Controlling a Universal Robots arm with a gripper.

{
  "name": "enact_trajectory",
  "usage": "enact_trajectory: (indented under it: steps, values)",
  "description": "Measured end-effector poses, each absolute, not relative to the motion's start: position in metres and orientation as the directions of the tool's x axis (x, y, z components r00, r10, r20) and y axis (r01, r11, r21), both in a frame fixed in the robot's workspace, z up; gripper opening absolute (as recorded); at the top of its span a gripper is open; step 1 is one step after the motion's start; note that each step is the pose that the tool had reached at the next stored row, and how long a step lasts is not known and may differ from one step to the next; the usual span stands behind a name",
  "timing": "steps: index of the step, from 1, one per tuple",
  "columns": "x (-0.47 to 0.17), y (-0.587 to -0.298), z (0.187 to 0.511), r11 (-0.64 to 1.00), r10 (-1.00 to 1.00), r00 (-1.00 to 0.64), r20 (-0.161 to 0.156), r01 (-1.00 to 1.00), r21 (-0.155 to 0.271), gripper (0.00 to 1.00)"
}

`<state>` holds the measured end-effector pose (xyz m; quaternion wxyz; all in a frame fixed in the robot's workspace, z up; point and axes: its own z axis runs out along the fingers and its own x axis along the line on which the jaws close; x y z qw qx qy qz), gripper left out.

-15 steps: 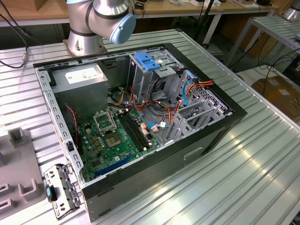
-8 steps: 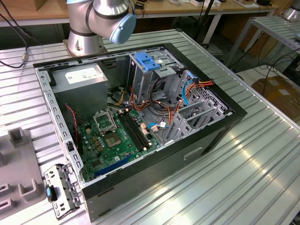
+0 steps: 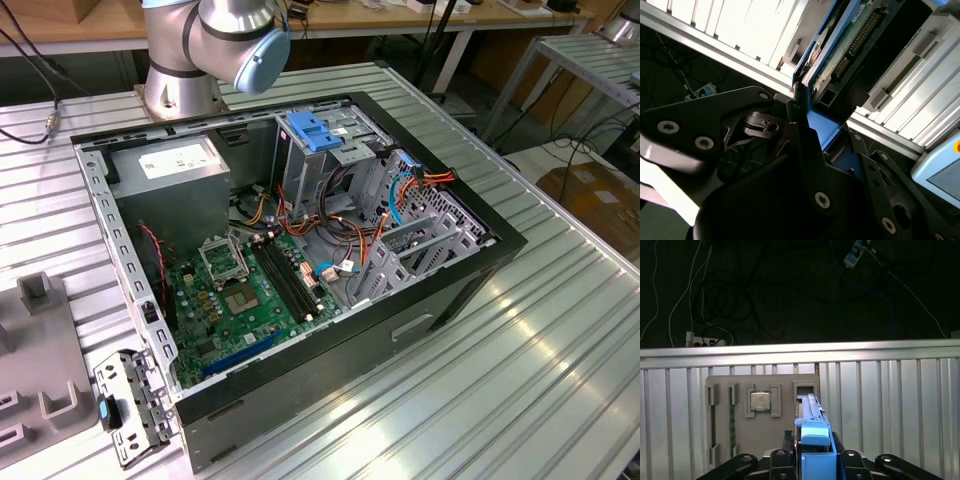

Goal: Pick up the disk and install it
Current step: 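Pick up the disk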

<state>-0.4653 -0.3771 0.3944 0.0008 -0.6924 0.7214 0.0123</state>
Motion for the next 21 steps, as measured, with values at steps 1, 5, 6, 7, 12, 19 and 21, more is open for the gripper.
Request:
enact_trajectory:
  steps: [1,5,6,7,12,19,21]
  values:
    - [-0.4654,-0.3771,0.3950,0.041,-0.999,-0.041,-0.018,-0.999,0.017,0.37]
    - [-0.4653,-0.3771,0.3964,0.041,-0.999,-0.041,-0.018,-0.999,0.017,0.37]
    - [-0.4654,-0.3771,0.3971,0.041,-0.999,-0.041,-0.018,-0.999,0.017,0.37]
    - [-0.4653,-0.3771,0.3974,0.041,-0.999,-0.041,-0.018,-0.999,0.017,0.37]
    - [-0.4653,-0.3771,0.3992,0.041,-0.999,-0.041,-0.018,-0.999,0.017,0.37]
    - [-0.4653,-0.3771,0.4018,0.041,-0.999,-0.041,-0.018,-0.999,0.017,0.37]
    - [-0.4653,-0.3771,0.4024,0.041,-0.999,-0.041,-0.018,-0.999,0.017,0.37]
